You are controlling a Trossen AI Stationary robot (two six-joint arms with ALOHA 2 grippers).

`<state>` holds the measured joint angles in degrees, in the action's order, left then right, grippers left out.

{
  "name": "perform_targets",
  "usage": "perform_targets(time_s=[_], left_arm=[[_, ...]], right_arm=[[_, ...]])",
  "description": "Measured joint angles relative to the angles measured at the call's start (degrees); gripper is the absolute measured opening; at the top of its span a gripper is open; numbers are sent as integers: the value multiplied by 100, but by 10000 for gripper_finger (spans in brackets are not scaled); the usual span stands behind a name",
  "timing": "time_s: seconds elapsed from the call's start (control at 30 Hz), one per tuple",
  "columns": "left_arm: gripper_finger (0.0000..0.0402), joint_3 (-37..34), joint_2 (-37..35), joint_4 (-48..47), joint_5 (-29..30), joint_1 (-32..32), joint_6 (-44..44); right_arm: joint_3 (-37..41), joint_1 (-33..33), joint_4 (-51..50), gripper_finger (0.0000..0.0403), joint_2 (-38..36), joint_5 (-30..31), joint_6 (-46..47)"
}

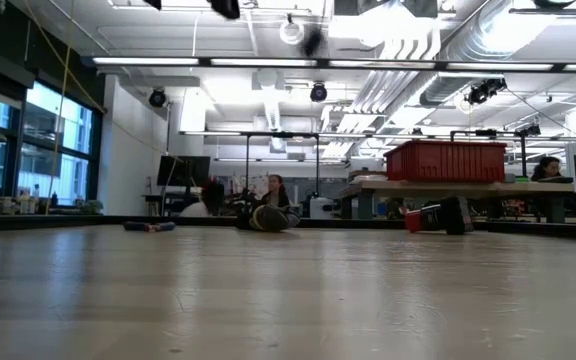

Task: Coil cords
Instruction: Uncoil the blue wire from the black spool

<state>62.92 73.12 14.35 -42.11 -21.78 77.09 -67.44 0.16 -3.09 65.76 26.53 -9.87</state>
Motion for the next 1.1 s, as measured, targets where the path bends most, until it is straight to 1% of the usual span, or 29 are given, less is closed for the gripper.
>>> perform_targets(time_s=[0.13, 0.3, 0.37, 0.47, 0.57, 0.7, 0.8, 0.83, 0.97, 1.03, 1.1], left_arm=[[74, 0, 0, -957, 18, -31, -868], [78, 0, 0, -1876, 79, -162, -1878], [79, -4, 0, -2178, 255, -190, -2294], [79, -83, 0, -2427, 685, -142, -2804], [79, -270, 5, -2625, 906, -24, -3236], [87, -775, 81, -2792, 1115, 226, -3556], [103, -1249, 236, -2496, 1385, 459, -3511], [109, -1409, 317, -2230, 1472, 531, -3417], [128, -1852, 766, -644, 1593, 728, -2839], [135, -1902, 1065, 163, 1677, 785, -2584], [141, -1870, 1384, 783, 1694, 838, -2515]], right_arm=[[0, -2, -124, 0, -155, -64, 177], [0, 4, -162, 0, -219, -476, 262], [0, 7, -162, 0, -219, -591, 367], [-42, 24, -208, 0, -217, -813, 389], [-353, 26, -355, 0, -197, -923, 376], [-1055, 22, -950, 0, -199, -939, 80], [-1624, -30, -1345, 0, -164, -880, -93], [-1820, -49, -1426, 0, -135, -873, -122], [-2619, -57, -1611, 0, 124, -962, -290], [-3013, -55, -1654, 0, 306, -1125, -378], [-3414, -53, -1739, 0, 501, -1261, -419]])
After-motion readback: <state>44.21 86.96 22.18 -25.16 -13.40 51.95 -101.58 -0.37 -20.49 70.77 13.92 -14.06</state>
